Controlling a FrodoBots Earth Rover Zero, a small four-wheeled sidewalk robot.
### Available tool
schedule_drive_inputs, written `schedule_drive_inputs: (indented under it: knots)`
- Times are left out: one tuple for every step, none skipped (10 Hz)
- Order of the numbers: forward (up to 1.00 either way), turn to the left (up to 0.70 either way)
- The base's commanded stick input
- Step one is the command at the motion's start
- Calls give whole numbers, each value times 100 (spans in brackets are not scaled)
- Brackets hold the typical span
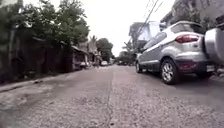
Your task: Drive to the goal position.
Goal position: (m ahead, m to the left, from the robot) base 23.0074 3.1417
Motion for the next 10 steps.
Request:
schedule_drive_inputs:
  knots:
    - [100,0]
    - [100,0]
    - [100,0]
    - [100,0]
    - [100,0]
    - [100,0]
    - [100,0]
    - [100,0]
    - [100,0]
    - [100,0]
